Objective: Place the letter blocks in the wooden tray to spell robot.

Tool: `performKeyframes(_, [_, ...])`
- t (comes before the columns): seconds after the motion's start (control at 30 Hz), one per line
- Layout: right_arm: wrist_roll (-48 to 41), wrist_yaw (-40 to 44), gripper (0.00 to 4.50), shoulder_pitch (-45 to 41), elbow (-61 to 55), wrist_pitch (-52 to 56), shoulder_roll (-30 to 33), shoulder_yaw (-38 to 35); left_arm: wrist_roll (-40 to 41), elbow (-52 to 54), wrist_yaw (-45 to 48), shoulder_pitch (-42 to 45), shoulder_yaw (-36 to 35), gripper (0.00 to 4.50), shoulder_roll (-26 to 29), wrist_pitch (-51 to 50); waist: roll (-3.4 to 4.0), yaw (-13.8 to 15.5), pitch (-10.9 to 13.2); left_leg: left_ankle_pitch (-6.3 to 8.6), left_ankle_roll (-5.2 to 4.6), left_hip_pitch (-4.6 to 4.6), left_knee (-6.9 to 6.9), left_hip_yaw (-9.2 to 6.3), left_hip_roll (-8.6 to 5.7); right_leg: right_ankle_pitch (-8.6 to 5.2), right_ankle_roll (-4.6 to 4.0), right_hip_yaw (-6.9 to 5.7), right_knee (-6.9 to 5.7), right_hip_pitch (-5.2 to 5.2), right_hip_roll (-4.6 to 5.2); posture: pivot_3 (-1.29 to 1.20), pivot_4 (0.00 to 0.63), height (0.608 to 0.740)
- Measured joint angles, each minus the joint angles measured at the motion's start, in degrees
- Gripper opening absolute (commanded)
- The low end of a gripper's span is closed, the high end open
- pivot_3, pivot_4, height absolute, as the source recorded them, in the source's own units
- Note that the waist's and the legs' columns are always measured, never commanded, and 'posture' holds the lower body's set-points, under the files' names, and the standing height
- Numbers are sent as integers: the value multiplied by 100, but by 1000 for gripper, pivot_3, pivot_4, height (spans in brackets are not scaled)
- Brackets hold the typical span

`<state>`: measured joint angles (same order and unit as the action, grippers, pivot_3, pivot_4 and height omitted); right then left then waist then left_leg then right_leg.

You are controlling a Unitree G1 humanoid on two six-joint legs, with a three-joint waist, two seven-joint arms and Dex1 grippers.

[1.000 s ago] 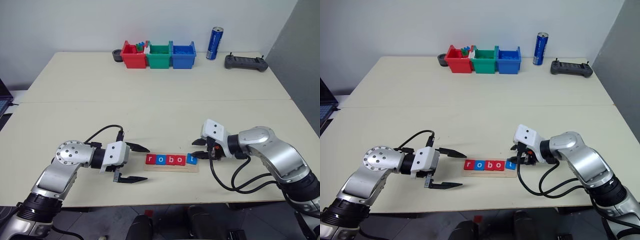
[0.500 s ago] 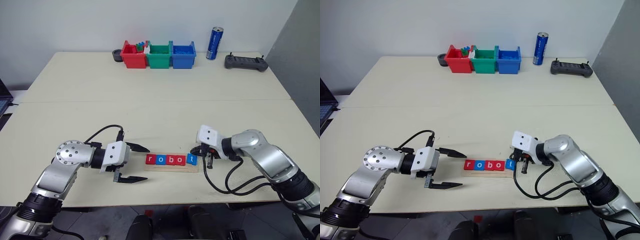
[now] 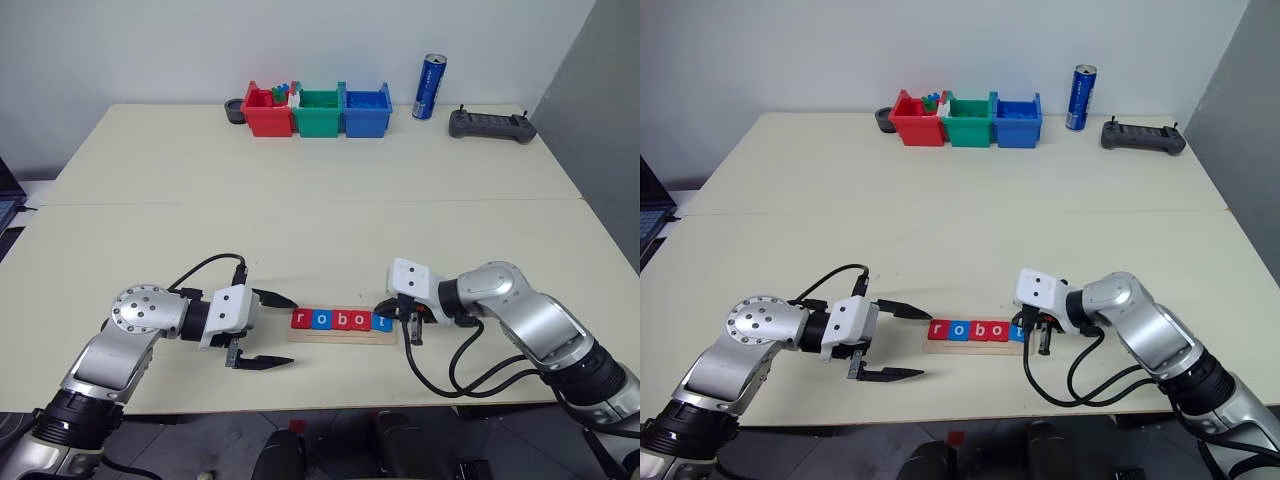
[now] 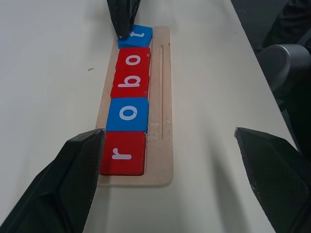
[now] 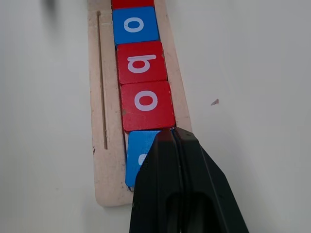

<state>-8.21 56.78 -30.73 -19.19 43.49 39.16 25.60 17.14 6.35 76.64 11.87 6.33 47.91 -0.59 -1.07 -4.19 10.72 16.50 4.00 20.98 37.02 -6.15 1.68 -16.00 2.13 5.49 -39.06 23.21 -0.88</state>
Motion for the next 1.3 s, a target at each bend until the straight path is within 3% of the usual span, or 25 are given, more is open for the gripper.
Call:
performKeyframes(0.73, [172, -63, 29, 109, -165, -120, 34, 26, 47, 287, -106, 156, -3, 4500, 3, -388, 0, -6, 0, 0, 0, 1, 0, -1, 0, 0, 0, -1, -1, 0, 0, 0, 150, 740])
performKeyframes(0.83, [-229, -47, 641, 111, -537, 202, 45, -442, 50, 276, -113, 105, -102, 4500, 34, -388, 0, -4, 0, 0, 0, 2, -1, -4, 0, 0, 0, -3, 0, 0, 0, 0, 150, 740])
performKeyframes(1.17, [-1619, 218, 4281, 893, -1890, 943, 932, -1872, 50, 282, -484, -477, -818, 4500, 378, -525, 1, 46, 1, 0, 0, 1, -2, -1, 0, -2, 2, -2, 4, 0, 2, 0, 150, 740])
performKeyframes(1.2, [-1697, 253, 4468, 925, -1909, 942, 1055, -2021, 48, 287, -497, -552, -865, 4500, 433, -531, 1, 51, 1, 0, 0, 0, -1, -1, 0, -2, 2, -2, 4, -2, 2, 0, 150, 740])
performKeyframes(1.3, [-1851, 331, 4468, 1042, -1923, 901, 1300, -2252, 51, 291, -471, -678, -931, 4500, 507, -523, 1, 72, 1, 0, 0, 0, -1, 1, 0, -3, 4, -2, 5, -1, 2, 0, 150, 740])
